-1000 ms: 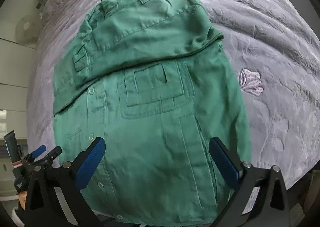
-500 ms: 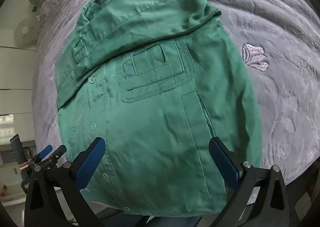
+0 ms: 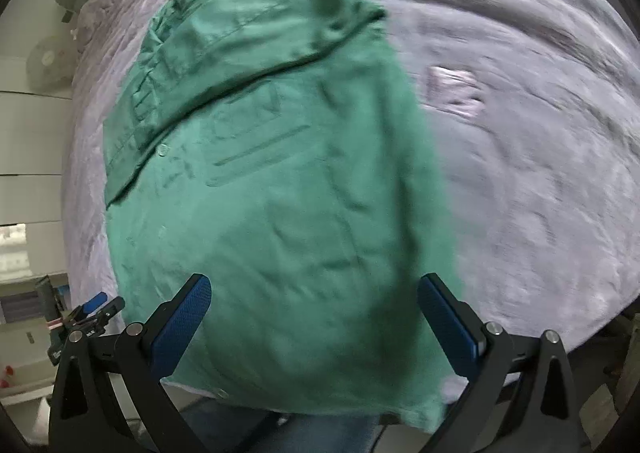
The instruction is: Fold large clothes
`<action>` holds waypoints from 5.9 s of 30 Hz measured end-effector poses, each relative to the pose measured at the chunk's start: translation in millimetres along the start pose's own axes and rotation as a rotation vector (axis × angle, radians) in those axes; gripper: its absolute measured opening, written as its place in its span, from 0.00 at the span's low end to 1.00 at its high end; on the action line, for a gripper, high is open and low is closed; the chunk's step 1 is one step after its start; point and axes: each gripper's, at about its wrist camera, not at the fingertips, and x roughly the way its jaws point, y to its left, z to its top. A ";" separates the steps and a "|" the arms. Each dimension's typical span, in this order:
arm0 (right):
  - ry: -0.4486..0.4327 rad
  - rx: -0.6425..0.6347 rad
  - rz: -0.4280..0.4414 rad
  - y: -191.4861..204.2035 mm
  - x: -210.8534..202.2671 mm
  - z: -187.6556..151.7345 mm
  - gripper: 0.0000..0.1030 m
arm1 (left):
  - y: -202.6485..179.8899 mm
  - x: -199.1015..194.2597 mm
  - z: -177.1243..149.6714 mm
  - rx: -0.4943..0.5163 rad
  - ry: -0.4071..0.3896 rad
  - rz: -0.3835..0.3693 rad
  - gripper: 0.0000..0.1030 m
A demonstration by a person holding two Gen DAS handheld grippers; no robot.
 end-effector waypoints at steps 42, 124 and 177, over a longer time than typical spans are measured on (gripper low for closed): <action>-0.052 0.195 0.814 12.1 -21.1 12.5 0.09 | 77.5 -108.3 49.6 -0.308 -0.165 -0.636 0.11; -0.040 0.439 0.572 73.7 137.0 71.1 0.19 | 58.3 5.0 156.6 -0.186 -0.184 -0.200 0.14; -0.091 0.138 0.081 22.7 17.1 50.9 0.05 | 49.9 -36.5 56.7 -0.198 -0.175 0.079 0.41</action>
